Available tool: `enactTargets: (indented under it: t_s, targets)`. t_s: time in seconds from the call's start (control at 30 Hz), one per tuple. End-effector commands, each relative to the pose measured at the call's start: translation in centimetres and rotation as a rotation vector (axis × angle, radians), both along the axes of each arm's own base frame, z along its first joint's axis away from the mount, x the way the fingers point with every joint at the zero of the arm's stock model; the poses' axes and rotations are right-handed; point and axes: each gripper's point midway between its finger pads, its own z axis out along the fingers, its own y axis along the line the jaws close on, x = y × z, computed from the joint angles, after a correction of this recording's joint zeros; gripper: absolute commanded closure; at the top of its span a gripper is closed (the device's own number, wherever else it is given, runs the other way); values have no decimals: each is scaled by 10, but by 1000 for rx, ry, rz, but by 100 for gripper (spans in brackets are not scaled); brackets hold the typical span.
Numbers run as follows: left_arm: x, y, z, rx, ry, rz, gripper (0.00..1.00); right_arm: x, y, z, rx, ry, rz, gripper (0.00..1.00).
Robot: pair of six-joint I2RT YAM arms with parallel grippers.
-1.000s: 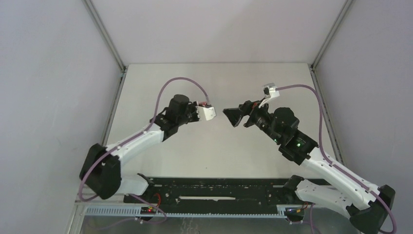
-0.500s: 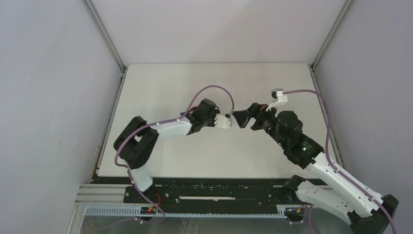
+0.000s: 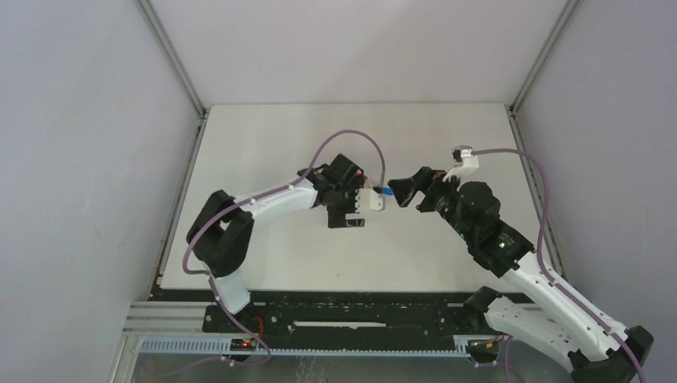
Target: Put the keys on the keyring
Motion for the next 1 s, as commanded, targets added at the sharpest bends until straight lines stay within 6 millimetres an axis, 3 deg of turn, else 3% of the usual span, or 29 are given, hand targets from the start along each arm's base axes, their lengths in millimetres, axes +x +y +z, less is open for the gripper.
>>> enactTargets:
  t_s: [0.0, 0.17, 0.3, 0.37, 0.4, 0.47, 0.5, 0.6, 0.7, 0.9, 0.97]
  targets:
    - [-1, 7, 87, -196, 155, 150, 0, 8, -13, 11, 8, -41, -41, 0]
    - [24, 63, 148, -331, 230, 486, 0, 22, -41, -5, -99, -56, -143, 0]
    - [47, 112, 175, -566, 62, 673, 0, 43, -82, -28, -207, -84, -335, 0]
    - [43, 139, 172, -665, -4, 762, 0, 52, -107, -40, -286, -108, -446, 0]
    - [49, 152, 182, -754, -76, 792, 0, 55, -121, -48, -326, -106, -510, 0]
    - [47, 175, 177, -901, -118, 875, 0, 56, -153, -63, -391, -86, -656, 0]
    - [41, 183, 165, -935, -119, 909, 0, 55, -170, -69, -402, -72, -724, 0]
    - [36, 206, 132, -886, -182, 986, 0, 51, -202, -89, -386, -68, -824, 0]
    - [42, 229, 112, -897, -304, 1064, 0, 50, -227, -102, -386, -125, -886, 0]
    - [55, 267, 81, -930, -411, 1184, 0, 69, -251, -132, -385, -110, -875, 0]
    - [57, 272, 88, -996, -484, 1146, 0, 76, -254, -146, -397, -82, -872, 0]
